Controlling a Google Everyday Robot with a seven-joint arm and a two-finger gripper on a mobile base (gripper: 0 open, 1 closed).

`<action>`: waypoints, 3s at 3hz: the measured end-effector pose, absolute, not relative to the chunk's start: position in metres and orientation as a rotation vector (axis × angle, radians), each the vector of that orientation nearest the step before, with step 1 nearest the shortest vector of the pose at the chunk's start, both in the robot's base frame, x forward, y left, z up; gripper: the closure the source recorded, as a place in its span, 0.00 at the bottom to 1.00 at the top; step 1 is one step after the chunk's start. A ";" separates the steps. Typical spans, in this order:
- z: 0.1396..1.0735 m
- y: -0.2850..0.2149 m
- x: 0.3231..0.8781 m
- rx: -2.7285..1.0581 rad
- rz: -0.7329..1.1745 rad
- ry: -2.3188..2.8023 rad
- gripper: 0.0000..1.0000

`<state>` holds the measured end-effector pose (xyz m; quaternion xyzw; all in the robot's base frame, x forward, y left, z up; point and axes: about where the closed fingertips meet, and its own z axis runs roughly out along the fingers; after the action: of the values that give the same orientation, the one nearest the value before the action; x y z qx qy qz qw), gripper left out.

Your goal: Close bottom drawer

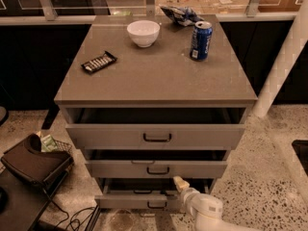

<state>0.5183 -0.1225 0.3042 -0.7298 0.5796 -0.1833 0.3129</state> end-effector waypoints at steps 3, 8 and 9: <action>0.303 -0.121 0.518 -1.925 -0.481 1.528 0.88; 0.175 -0.152 0.447 -2.049 -0.202 1.783 1.00; 0.159 -0.141 0.463 -2.064 -0.157 1.734 1.00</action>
Offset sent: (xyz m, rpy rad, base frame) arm -0.0002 0.0000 0.0000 0.0000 0.0000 0.0000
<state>0.4629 -0.1409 0.1588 -0.7458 0.6265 -0.0568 0.2192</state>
